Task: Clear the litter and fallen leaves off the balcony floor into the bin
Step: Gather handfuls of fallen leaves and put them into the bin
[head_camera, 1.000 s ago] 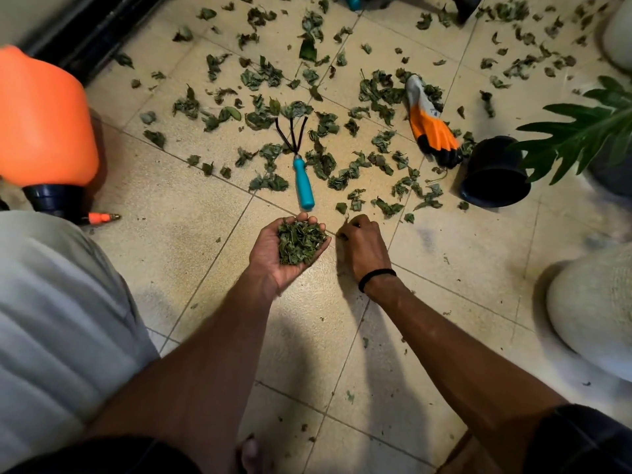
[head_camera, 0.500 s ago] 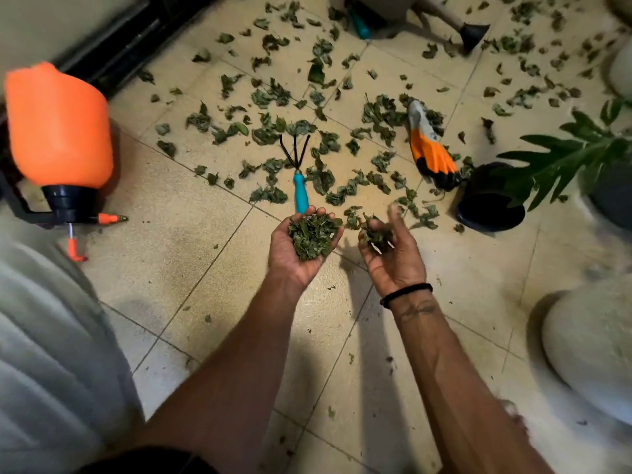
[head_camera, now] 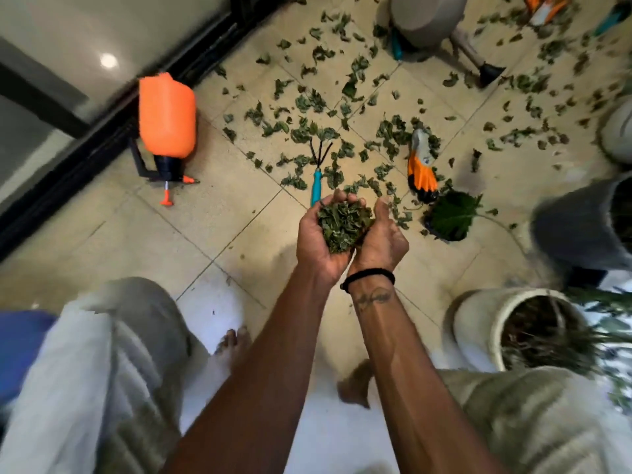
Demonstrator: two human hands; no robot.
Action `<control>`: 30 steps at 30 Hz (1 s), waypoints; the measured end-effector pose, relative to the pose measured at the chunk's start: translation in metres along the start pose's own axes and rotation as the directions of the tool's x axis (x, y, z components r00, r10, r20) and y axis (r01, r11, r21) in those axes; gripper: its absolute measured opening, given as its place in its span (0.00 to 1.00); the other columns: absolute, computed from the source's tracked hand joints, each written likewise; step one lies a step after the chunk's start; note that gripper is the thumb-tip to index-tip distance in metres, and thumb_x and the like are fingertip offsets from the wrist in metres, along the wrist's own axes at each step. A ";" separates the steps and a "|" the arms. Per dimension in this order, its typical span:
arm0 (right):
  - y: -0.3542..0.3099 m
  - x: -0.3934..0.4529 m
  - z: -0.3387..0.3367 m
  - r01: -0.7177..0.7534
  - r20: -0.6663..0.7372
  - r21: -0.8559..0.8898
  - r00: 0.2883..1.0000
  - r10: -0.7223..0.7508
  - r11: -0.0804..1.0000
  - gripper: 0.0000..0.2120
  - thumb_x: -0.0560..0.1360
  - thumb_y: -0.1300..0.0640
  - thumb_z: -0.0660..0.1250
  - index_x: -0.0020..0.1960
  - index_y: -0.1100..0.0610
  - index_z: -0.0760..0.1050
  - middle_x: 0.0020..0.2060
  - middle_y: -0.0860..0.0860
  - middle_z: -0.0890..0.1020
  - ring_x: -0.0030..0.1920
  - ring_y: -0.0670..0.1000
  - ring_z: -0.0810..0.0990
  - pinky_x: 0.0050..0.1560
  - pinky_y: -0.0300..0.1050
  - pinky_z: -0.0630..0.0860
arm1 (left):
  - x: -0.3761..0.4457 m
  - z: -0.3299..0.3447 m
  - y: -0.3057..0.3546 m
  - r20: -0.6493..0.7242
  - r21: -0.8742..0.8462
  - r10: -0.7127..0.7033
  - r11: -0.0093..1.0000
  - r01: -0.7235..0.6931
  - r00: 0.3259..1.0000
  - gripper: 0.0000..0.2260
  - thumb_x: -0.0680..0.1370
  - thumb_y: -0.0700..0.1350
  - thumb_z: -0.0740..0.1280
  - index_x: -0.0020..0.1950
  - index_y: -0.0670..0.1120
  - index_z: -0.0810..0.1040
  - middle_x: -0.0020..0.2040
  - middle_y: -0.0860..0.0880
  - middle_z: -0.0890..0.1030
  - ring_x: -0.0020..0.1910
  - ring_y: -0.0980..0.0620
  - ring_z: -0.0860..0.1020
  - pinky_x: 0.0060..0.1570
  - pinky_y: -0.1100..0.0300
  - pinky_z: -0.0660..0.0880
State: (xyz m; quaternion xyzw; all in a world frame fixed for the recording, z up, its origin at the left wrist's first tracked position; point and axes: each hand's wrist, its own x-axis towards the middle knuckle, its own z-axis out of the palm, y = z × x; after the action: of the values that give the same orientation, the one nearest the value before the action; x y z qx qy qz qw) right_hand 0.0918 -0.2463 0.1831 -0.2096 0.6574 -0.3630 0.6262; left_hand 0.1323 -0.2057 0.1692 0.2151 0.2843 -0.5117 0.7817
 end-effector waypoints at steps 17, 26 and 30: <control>0.018 -0.428 0.066 0.182 0.306 -0.649 0.951 0.034 0.739 0.16 0.80 0.45 0.67 0.44 0.57 0.78 0.40 0.51 0.84 0.44 0.54 0.83 0.47 0.44 0.78 | -0.380 0.046 0.223 -0.266 -0.229 0.264 0.917 -0.327 0.927 0.18 0.82 0.44 0.57 0.36 0.43 0.78 0.37 0.46 0.79 0.41 0.47 0.79 0.56 0.53 0.76; 0.177 -0.558 0.078 0.192 0.357 -0.883 0.867 0.348 0.429 0.16 0.76 0.50 0.69 0.34 0.59 0.79 0.35 0.53 0.84 0.40 0.57 0.84 0.48 0.52 0.83 | -0.481 -0.093 0.335 -0.476 -0.297 0.439 0.736 -0.609 0.762 0.05 0.69 0.43 0.66 0.38 0.44 0.80 0.40 0.45 0.80 0.43 0.47 0.79 0.76 0.48 0.64; 0.237 -0.584 0.093 0.173 0.333 -0.913 0.839 0.431 0.369 0.13 0.75 0.53 0.69 0.36 0.60 0.83 0.35 0.54 0.85 0.40 0.56 0.84 0.47 0.54 0.84 | -0.494 -0.137 0.382 -0.612 -0.219 0.378 0.763 -0.608 0.695 0.05 0.71 0.41 0.69 0.40 0.43 0.85 0.46 0.44 0.84 0.49 0.46 0.81 0.74 0.45 0.68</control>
State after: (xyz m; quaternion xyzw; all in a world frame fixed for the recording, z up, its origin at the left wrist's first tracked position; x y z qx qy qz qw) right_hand 0.2995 0.3140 0.4046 -0.5559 0.5626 0.1902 0.5816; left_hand 0.2982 0.3620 0.4124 0.2511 0.5187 -0.1255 0.8076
